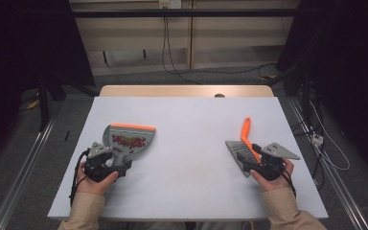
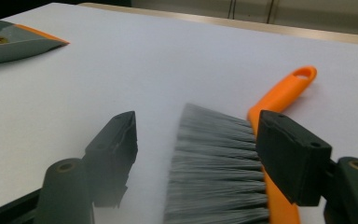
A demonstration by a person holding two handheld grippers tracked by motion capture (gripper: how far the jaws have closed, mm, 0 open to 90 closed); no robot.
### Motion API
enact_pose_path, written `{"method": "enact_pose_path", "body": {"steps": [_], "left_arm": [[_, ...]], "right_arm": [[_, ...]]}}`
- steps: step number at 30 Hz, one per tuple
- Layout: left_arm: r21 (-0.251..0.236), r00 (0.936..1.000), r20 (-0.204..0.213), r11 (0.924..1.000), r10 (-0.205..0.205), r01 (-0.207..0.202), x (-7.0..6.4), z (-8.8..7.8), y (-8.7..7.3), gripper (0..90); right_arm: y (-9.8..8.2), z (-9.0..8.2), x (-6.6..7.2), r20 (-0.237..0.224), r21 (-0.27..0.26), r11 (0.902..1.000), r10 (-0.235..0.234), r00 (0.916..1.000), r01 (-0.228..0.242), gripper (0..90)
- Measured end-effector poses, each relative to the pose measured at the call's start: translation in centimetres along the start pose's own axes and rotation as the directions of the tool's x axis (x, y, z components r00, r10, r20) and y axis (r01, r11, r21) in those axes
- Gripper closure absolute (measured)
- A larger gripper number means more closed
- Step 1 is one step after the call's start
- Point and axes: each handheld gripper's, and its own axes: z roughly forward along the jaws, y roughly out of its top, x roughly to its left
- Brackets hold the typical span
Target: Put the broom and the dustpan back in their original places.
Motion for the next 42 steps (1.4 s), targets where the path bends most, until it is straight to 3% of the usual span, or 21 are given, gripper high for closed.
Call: {"method": "enact_pose_path", "body": {"steps": [6, 8, 11, 18, 35, 42], "left_arm": [[-0.053, 0.9993, 0.034, 0.9985, 0.015, -0.013, 0.3, -0.4, 0.0, 13.5], [-0.073, 0.9984, 0.056, 0.9973, 0.003, 0.001, 0.5, -0.6, -0.1, 13.0], [-0.094, 0.9971, 0.075, 0.9956, 0.016, -0.009, 0.7, -0.9, -0.2, 11.9], [-0.174, 0.9857, 0.153, 0.9837, 0.070, -0.043, 1.0, -1.4, -0.3, 7.6], [-0.237, 0.9770, 0.183, 0.9694, 0.110, -0.065, 1.6, -2.1, -1.4, 6.6], [-0.238, 0.9739, 0.195, 0.9691, 0.115, -0.067, 1.6, -2.2, -1.8, 6.6]], "right_arm": [[-0.3, -0.6, -0.1, -0.050, -0.003, 1.0000, 0.005, 0.9987, -0.005, 24.9], [-0.4, -0.9, -0.2, -0.049, -0.003, 0.9999, 0.014, 0.9987, -0.015, 24.3], [-0.5, -1.3, -0.5, -0.060, -0.009, 0.9998, 0.018, 0.9980, -0.018, 23.1], [-0.9, -2.1, -0.9, -0.096, -0.006, 0.9997, 0.022, 0.9951, -0.023, 22.3], [-1.7, -3.2, -1.0, -0.116, 0.006, 1.0000, -0.007, 0.9932, 0.007, 21.9], [-1.9, -3.4, -0.8, -0.132, 0.008, 0.9998, -0.016, 0.9911, 0.017, 22.2]]}}
